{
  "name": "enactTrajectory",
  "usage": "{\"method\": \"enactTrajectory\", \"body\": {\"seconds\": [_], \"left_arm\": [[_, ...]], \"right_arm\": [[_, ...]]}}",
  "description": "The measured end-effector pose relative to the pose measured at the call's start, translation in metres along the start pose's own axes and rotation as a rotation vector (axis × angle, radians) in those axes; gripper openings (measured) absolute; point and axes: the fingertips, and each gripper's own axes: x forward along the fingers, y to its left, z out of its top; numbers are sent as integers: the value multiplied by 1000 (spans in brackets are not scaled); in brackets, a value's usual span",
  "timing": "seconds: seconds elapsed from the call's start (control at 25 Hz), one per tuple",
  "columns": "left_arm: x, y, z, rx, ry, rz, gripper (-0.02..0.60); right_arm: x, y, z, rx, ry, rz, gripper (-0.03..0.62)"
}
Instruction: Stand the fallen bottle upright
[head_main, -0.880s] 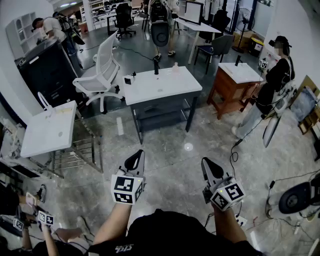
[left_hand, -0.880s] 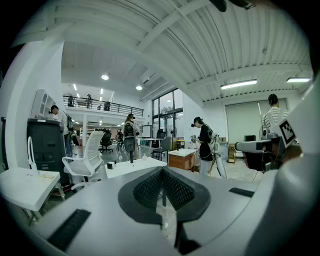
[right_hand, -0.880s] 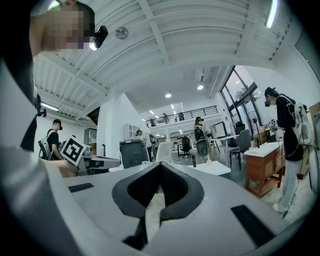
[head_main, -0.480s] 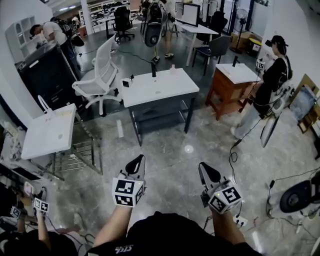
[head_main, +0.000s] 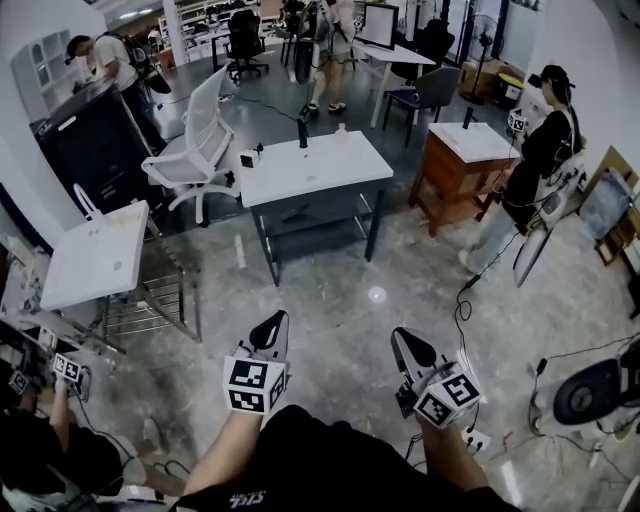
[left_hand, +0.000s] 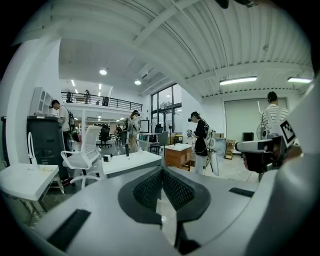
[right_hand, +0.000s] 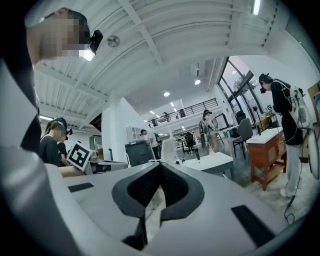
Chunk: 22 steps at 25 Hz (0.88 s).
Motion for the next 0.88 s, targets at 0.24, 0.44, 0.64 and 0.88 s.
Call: {"method": "enactTrajectory", "body": {"seconds": [0.24,0.44,0.64,0.88], "left_arm": [[8,-3,-16,-20,35,-5,9],[36,16,-24,-52,45,-3,9],[85,56,-23,-74,46,-10,9],[158,117,-6,-71,47,-41,9]], "right_arm": [[2,-6,-14,52,34,19,12],[31,-20,-20,62,73,15,12],[86,-41,-21,52,96,30,14],[174,-73,-10,61,128,4,14]]}}
